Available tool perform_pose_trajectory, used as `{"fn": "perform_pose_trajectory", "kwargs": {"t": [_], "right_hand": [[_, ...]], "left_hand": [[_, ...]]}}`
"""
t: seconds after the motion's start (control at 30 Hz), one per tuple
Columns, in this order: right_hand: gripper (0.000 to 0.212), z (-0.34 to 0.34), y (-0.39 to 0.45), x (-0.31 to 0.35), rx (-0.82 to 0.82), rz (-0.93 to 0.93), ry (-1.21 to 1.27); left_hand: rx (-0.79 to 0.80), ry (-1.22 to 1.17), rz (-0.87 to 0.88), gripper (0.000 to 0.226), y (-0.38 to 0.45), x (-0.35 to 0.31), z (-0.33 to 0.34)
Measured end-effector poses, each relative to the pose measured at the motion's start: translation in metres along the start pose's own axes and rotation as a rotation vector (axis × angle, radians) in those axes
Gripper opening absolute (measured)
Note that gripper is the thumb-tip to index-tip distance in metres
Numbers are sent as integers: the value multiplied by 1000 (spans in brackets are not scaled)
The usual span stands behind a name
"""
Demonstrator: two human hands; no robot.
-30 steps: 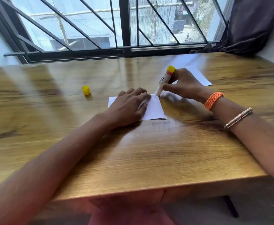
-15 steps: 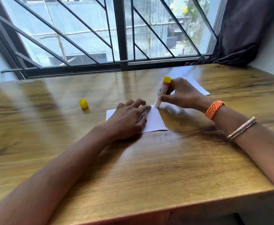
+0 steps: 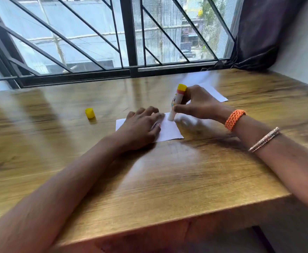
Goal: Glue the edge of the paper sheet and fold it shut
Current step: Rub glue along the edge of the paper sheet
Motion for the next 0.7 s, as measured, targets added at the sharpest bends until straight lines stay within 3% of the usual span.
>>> {"fn": "perform_pose_trajectory", "kwargs": {"t": [0.2,0.4,0.57,0.7], "right_hand": [[48,-3,-8,4,2,6,10],[44,-5,-17,6,-11,-6,17],[19,-7,-29,8,-16,4,60],[17,-7,-38,10,-39,2,87]], "left_hand": [[2,-21,-20,62,-1,0,-1],[-9,-45,-25,63,-1,0,1],[-27,-87,-29,62,-2,1,1],[-53,-106,-13,62,-3,1,1]]}}
Point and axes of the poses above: each hand's wrist, its own y-axis towards the middle knuckle, its own z-axis out of the palm, x = y × z, the point moved 1 cm from there along y, towards the middle knuckle, and after that the axes turned 6 degrees about -x, right-handed, at the moved point
